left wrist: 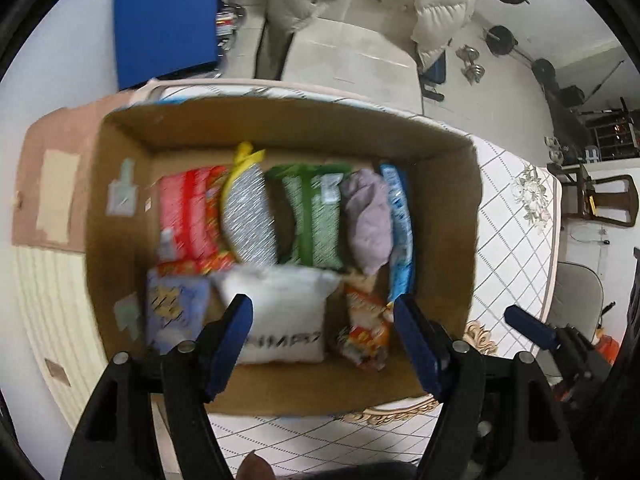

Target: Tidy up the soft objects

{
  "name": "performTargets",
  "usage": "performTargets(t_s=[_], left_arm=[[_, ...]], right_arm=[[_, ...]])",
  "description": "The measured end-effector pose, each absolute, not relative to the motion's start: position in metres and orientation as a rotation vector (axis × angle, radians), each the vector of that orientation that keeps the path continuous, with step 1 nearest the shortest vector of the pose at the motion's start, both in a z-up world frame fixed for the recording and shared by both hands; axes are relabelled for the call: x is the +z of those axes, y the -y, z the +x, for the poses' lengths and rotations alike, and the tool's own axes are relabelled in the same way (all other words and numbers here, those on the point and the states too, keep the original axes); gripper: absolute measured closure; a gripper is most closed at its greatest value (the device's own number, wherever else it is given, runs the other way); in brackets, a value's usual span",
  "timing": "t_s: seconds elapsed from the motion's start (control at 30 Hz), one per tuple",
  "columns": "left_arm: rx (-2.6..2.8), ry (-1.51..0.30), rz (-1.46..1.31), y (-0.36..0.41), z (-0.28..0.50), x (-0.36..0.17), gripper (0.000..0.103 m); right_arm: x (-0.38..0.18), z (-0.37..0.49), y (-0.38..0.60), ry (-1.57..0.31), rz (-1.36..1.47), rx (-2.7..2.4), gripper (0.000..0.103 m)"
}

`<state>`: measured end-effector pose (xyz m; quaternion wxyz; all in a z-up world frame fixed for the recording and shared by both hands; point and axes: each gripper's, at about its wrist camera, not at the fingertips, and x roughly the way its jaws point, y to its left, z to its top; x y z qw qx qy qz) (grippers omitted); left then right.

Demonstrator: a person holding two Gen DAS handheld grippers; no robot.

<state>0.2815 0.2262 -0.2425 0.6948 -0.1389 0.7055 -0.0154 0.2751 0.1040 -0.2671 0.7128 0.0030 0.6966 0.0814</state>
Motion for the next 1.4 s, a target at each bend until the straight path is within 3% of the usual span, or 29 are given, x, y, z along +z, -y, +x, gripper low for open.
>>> performTargets(t_s=[0.03,0.07,0.13,0.37,0.93,1.4], left_arm=[[-0.022,-1.562,-0.302,-0.231,0.272,-0.240,0.026],[-0.006,-1.548,-0.297,-0.234,0.265,-0.238,0.012],[0.026,-1.515,-0.282,-0.241,0.254,-0.234,0.006],[0.105,-1.441,-0.255,-0.259,0.220,-0.223,0.004],[0.174,-1.337,-0.138,-0.252,0.186,-0.200,0.004],[0.156,-1.100,-0.072,-0.215,0.117,-0.082,0.004]], right_arm=[[-0.267,0.271,-0.106,-1.542,0.003,0.184,0.016],[-0.266,0.266,-0.107,-1.538,0.000,0.184,0.016],[-0.265,0.257,-0.110,-1.527,-0.008,0.184,0.008],[-0.270,0.235,-0.116,-1.526,-0.025,0.183,0.000],[-0.243,0.208,-0.113,-1.415,-0.103,0.108,0.000],[-0.107,0.128,-0.087,-1.174,-0.067,0.144,0.000]])
